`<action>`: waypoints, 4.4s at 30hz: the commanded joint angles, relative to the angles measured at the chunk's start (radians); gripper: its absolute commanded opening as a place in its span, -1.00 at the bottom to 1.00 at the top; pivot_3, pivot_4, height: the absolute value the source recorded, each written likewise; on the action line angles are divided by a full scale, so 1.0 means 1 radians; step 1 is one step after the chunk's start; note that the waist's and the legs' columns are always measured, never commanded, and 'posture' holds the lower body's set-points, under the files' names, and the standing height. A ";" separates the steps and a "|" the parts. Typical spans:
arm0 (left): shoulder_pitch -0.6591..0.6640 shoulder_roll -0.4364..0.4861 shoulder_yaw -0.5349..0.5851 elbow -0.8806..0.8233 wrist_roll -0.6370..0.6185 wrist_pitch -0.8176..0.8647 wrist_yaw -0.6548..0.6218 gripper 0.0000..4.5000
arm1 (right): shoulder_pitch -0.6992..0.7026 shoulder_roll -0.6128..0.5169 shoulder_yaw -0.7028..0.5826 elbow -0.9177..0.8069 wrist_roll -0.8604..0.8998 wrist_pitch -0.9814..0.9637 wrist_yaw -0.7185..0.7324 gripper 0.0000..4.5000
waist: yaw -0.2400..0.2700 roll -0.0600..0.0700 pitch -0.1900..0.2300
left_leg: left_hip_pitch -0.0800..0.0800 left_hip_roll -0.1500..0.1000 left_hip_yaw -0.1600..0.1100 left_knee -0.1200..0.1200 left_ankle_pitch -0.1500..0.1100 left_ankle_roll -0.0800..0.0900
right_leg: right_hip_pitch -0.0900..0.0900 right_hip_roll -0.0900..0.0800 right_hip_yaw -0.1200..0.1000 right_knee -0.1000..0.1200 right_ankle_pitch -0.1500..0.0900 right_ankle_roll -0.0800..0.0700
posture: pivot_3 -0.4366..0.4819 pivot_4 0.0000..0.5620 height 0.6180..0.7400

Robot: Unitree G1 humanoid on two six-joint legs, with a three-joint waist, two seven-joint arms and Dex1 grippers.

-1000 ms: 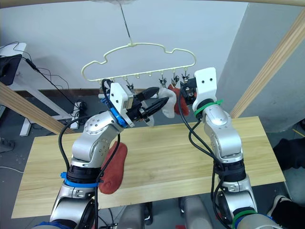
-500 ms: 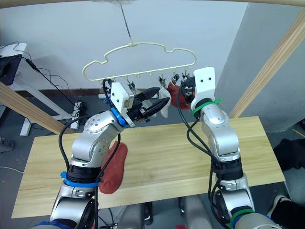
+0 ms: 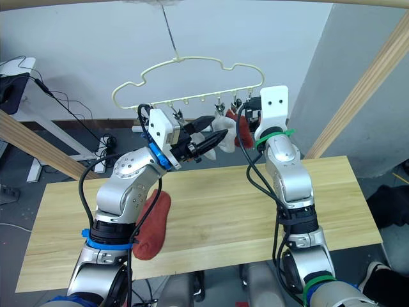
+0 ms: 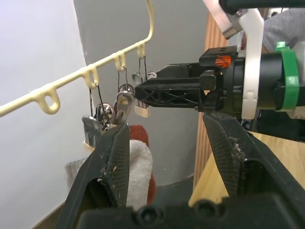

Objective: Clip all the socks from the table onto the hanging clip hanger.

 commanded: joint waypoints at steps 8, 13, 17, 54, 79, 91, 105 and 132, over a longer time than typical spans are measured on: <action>-0.020 -0.005 -0.002 -0.030 -0.005 -0.009 -0.002 0.21 | -0.042 0.080 -0.095 -0.045 0.086 0.016 -0.040 0.22 | 0.000 0.000 0.000 | 0.000 0.000 0.000 0.000 0.000 0.000 | 0.000 0.000 0.000 0.000 0.000 0.000 | -0.41 -0.01 1.00; -0.022 -0.007 -0.004 -0.030 -0.005 -0.008 -0.002 0.21 | -0.050 0.088 -0.100 -0.046 0.103 0.027 -0.041 0.22 | 0.000 0.000 0.000 | 0.000 0.000 0.000 0.000 0.000 0.000 | 0.000 0.000 0.000 0.000 0.000 0.000 | -0.41 -0.01 1.00; -0.021 -0.007 -0.004 -0.032 -0.005 -0.007 -0.002 0.21 | -0.058 0.095 -0.099 -0.043 0.113 0.032 -0.042 0.22 | 0.000 0.000 0.000 | 0.000 0.000 0.000 0.000 0.000 0.000 | 0.000 0.000 0.000 0.000 0.000 0.000 | -0.41 -0.01 1.00; -0.023 -0.025 -0.008 -0.030 -0.007 -0.003 0.008 0.21 | -0.064 0.132 -0.079 -0.040 0.125 0.073 -0.067 0.22 | 0.000 0.000 0.000 | 0.000 0.000 0.000 0.000 0.000 0.000 | 0.000 0.000 0.000 0.001 0.000 0.000 | -0.43 -0.04 1.00; -0.021 -0.030 -0.013 -0.031 -0.007 -0.005 0.010 0.21 | -0.059 0.174 -0.077 -0.095 0.125 0.119 -0.108 0.22 | 0.000 0.000 0.000 | 0.000 0.000 0.000 0.000 0.000 0.000 | 0.000 0.000 0.000 0.001 0.000 0.000 | -0.44 -0.03 1.00; -0.020 -0.031 -0.016 -0.029 -0.004 -0.006 0.012 0.21 | -0.049 0.184 -0.064 -0.106 0.122 0.118 -0.101 -0.52 | -0.001 0.000 0.000 | 0.000 0.000 0.000 0.001 0.000 0.000 | 0.000 0.000 0.000 0.001 0.000 0.000 | -0.44 -0.04 1.00; 0.031 -0.017 -0.017 -0.067 -0.003 0.001 0.019 0.21 | -0.046 0.147 -0.037 -0.098 0.111 0.103 -0.070 -0.94 | -0.001 0.000 0.000 | 0.000 0.000 -0.001 0.001 0.000 0.000 | 0.000 0.000 0.000 0.001 0.000 0.000 | -0.44 -0.05 1.00; 0.022 -0.023 -0.027 -0.062 -0.002 -0.005 0.017 0.21 | -0.056 0.141 -0.031 -0.086 0.095 0.096 -0.081 -0.23 | -0.001 0.000 -0.001 | 0.000 0.000 0.000 0.001 0.000 0.000 | 0.000 0.000 0.000 0.001 0.000 0.000 | -0.45 -0.08 1.00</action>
